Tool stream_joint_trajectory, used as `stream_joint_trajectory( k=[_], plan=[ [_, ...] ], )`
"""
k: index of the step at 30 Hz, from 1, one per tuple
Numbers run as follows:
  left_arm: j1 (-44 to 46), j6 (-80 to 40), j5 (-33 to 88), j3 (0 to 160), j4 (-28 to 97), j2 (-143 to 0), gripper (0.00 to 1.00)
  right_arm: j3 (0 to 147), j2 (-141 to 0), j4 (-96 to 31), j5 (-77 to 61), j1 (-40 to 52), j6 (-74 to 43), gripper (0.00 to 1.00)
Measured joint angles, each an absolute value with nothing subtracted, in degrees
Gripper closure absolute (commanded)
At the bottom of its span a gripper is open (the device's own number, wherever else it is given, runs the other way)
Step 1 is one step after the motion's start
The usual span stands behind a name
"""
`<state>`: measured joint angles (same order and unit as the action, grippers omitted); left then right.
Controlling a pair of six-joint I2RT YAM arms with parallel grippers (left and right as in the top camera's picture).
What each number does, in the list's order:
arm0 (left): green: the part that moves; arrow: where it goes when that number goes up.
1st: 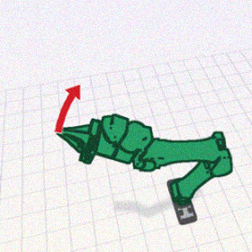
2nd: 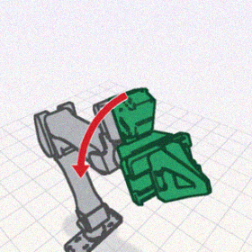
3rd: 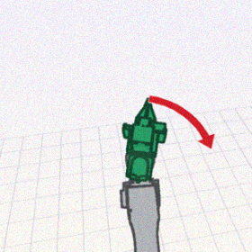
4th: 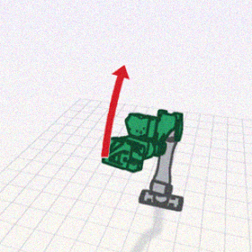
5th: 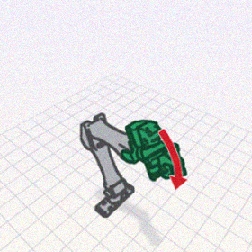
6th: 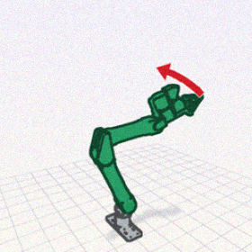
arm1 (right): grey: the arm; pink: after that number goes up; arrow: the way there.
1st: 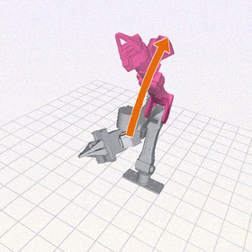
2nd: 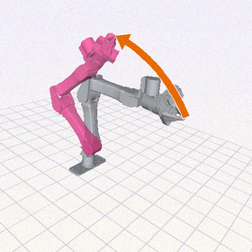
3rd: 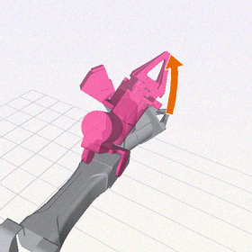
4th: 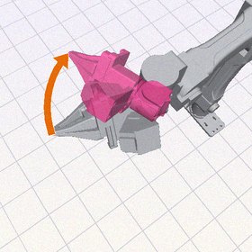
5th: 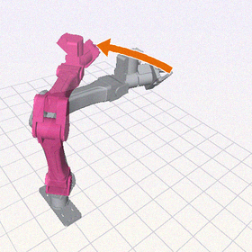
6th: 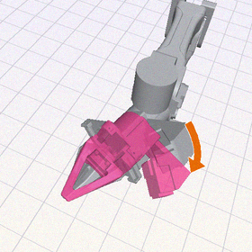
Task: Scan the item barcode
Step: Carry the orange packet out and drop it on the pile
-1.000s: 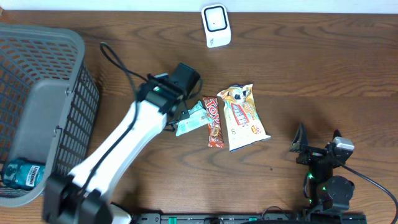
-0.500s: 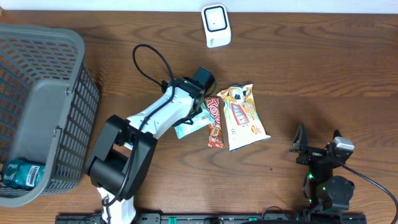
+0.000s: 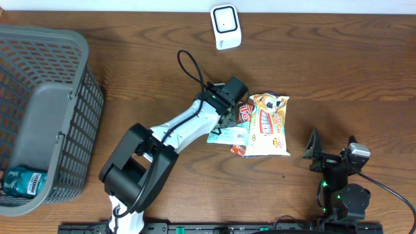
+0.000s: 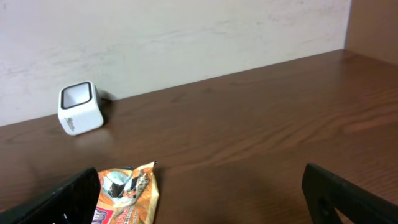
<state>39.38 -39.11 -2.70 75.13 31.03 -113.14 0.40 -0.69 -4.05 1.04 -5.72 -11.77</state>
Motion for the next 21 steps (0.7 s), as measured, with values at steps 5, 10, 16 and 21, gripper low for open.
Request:
stream_joint_trajectory(
  k=[5, 10, 16, 21],
  plan=[
    [37.6, -36.9, -4.2, 75.1, 35.6, -111.0, 0.12, 0.4, -0.7, -4.1, 1.1, -5.7, -11.8, 0.01],
    [35.1, -31.0, -6.9, 75.9, 36.2, -101.6, 0.10, 0.4, -0.7, -4.1, 1.0, -5.7, -11.8, 0.01],
    [32.4, -25.6, -14.9, 79.5, 35.1, -83.8, 0.05, 0.4, -0.7, -4.1, 1.1, -5.7, -11.8, 0.01],
    [25.4, -26.1, -26.6, 80.4, 36.0, -69.0, 0.01, 0.4, -0.7, -4.0, 1.1, -5.7, -11.8, 0.01]
  ],
)
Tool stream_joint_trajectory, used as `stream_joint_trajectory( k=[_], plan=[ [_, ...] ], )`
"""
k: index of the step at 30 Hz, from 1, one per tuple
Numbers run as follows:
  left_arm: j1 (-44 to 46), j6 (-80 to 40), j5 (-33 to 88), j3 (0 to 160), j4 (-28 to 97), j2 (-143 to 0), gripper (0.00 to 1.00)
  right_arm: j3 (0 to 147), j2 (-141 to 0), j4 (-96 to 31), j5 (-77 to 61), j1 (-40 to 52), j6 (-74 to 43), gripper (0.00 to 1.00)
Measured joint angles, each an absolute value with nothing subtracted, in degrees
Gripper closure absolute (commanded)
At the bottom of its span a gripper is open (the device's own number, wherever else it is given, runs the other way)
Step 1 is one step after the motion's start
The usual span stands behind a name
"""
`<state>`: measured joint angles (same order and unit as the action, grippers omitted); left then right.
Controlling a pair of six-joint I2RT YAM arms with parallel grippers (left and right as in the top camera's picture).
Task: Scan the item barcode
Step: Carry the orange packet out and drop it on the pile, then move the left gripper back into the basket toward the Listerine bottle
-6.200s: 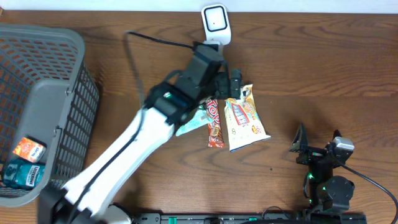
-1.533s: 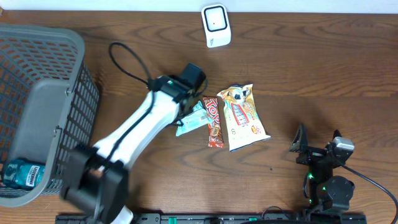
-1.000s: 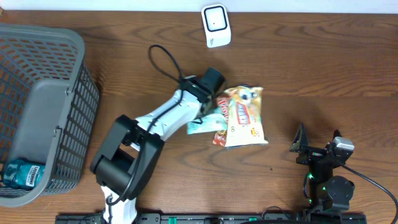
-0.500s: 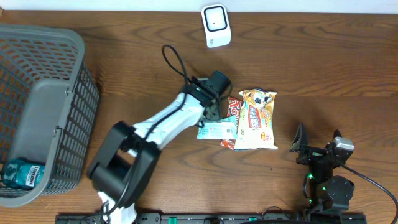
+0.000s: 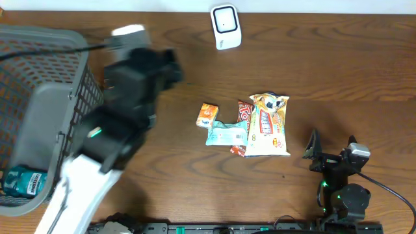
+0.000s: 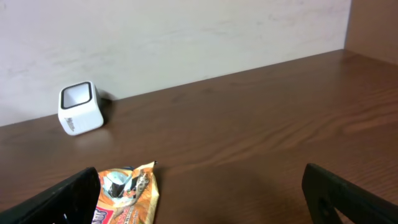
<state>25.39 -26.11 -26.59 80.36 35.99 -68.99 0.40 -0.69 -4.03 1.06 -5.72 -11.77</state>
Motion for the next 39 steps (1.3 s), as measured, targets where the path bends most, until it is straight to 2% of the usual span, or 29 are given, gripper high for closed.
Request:
stream_joint_trajectory(
  k=[3, 9, 13, 20, 28, 34, 39],
  plan=[
    [16.7, -28.6, -31.8, 80.7, 40.9, -63.5, 0.02, 0.4, -0.7, -4.1, 1.1, -5.7, -11.8, 0.01],
    [-1.8, -38.2, -34.8, 80.7, 56.1, -63.4, 0.02, 0.4, -0.7, -4.1, 1.0, -5.7, -11.8, 0.01],
    [-15.1, -45.3, -31.0, 79.7, 63.3, -65.7, 0.02, 0.4, -0.7, -4.1, 1.0, -5.7, -11.8, 0.01],
    [-32.8, -50.0, -21.2, 74.4, 64.1, -69.9, 0.02, 0.4, -0.7, -4.1, 1.1, -5.7, -11.8, 0.01],
    [-41.8, -50.8, -16.7, 67.0, 62.3, -78.1, 0.02, 0.4, -0.7, -4.1, 1.0, -5.7, -11.8, 0.01],
    [-44.2, -47.8, -14.7, 59.8, 52.5, -84.3, 0.02, 0.4, -0.7, -4.1, 1.1, -5.7, -11.8, 0.01],
    [-45.2, -45.0, -13.2, 58.2, 50.0, -89.1, 0.02, 0.4, -0.7, -4.1, 1.1, -5.7, -11.8, 0.01]
  ],
)
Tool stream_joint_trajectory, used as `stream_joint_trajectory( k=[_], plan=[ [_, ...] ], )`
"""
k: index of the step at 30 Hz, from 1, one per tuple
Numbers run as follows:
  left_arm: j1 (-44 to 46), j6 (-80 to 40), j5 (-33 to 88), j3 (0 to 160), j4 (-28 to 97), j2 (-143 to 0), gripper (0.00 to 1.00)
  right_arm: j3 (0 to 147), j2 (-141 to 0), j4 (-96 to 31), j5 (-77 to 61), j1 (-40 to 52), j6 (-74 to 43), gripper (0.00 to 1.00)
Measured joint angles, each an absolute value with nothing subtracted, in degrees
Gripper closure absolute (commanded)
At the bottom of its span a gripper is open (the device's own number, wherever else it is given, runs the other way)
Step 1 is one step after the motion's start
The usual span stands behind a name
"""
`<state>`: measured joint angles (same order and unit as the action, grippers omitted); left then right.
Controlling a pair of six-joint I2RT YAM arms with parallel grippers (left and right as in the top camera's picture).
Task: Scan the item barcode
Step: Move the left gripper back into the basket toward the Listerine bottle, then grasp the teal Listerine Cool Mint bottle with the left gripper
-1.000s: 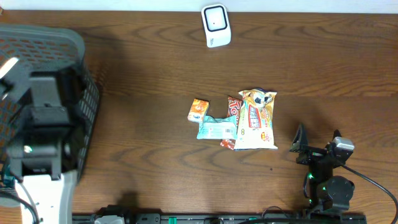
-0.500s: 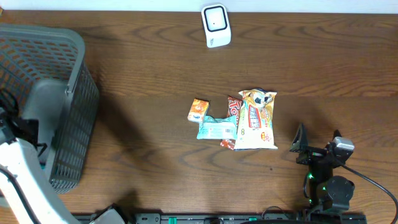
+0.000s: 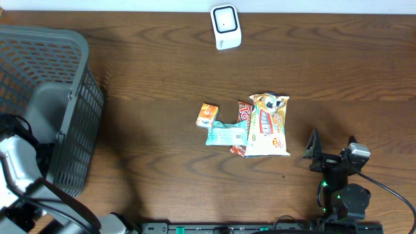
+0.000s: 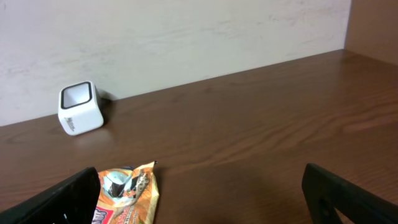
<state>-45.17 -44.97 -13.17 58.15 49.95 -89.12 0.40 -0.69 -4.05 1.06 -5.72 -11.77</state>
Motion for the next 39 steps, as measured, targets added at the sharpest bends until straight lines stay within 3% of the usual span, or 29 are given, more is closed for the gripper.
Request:
stream_joint_trajectory(
  k=[10, 26, 29, 33, 39],
  plan=[
    [-48.2, -43.5, -12.7, 58.1, 48.5, -91.4, 0.02, 0.4, -0.7, -4.1, 1.1, -5.7, -11.8, 0.01],
    [-49.3, -41.7, -13.4, 49.1, 36.2, -89.8, 0.01, 0.4, -0.7, -4.1, 1.1, -5.7, -11.8, 0.01],
    [-49.4, -42.1, -13.4, 49.0, 35.9, -89.8, 0.29, 0.4, -0.7, -4.1, 1.0, -5.7, -11.8, 0.01],
    [-49.5, -41.6, -13.3, 48.8, 35.7, -89.7, 0.47, 0.4, -0.7, -4.1, 1.0, -5.7, -11.8, 0.01],
    [-49.5, -41.7, -13.2, 48.8, 35.7, -89.6, 0.48, 0.4, -0.7, -4.1, 1.1, -5.7, -11.8, 0.01]
  ],
)
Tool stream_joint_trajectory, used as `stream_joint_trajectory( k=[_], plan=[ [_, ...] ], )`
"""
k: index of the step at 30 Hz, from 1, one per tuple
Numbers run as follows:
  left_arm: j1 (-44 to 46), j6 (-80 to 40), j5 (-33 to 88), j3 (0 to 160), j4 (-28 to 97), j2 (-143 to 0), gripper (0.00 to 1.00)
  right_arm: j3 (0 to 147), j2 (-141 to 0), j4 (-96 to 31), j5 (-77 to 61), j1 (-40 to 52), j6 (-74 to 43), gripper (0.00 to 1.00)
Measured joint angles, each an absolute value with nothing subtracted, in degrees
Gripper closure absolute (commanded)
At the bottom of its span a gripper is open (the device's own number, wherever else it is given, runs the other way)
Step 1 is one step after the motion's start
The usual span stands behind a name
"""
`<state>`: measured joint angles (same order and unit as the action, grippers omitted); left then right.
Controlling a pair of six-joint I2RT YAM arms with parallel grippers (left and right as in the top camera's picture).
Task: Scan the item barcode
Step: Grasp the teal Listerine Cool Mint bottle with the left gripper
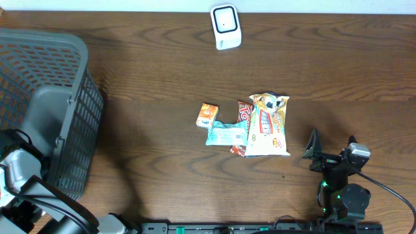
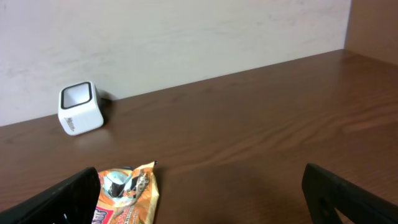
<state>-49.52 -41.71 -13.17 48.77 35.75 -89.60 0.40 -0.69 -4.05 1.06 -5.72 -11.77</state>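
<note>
The white barcode scanner (image 1: 225, 26) (image 2: 80, 108) stands at the table's far edge. Mid-table lies a cluster of snack packets: a small orange packet (image 1: 207, 115), a teal packet (image 1: 225, 134), a red packet (image 1: 244, 112) and a large yellow bag (image 1: 269, 125) (image 2: 126, 190). My right gripper (image 1: 332, 153) (image 2: 205, 205) rests open near the front right, just right of the yellow bag, with nothing between its fingers. My left arm (image 1: 21, 174) is at the far left beside the basket. Its gripper end is dark and unclear.
A large grey mesh basket (image 1: 65, 45) fills the left side of the table. The left arm covers its front corner. A pale wall runs behind the scanner.
The left arm has shifted slightly toward the table's front at the left edge by the basket. The right gripper, the scanner and the packets are unchanged.
First the left gripper was over the snack cluster, and a teal item lay in the basket's front corner. Then the arm was raised near the basket, with the small orange packet showing on the table. Later, and now, the arm is at the basket's front left. The right arm stayed still.
</note>
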Motion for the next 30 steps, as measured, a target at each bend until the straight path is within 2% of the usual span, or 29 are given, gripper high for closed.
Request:
stream_joint_trajectory(
  k=[7, 14, 30],
  plan=[
    [-50.0, -41.7, -10.3, 49.5, 36.7, -89.6, 0.48, 0.4, -0.7, -4.1, 1.0, -5.7, -11.8, 0.01],
    [-50.0, -41.7, -0.7, 51.0, 37.5, -87.3, 0.48, 0.4, -0.7, -4.1, 1.1, -5.7, -11.8, 0.01],
    [-50.0, -42.0, 15.6, 62.2, 37.7, -61.1, 0.48, 0.4, -0.7, -4.1, 1.0, -5.7, -11.8, 0.01]
  ],
)
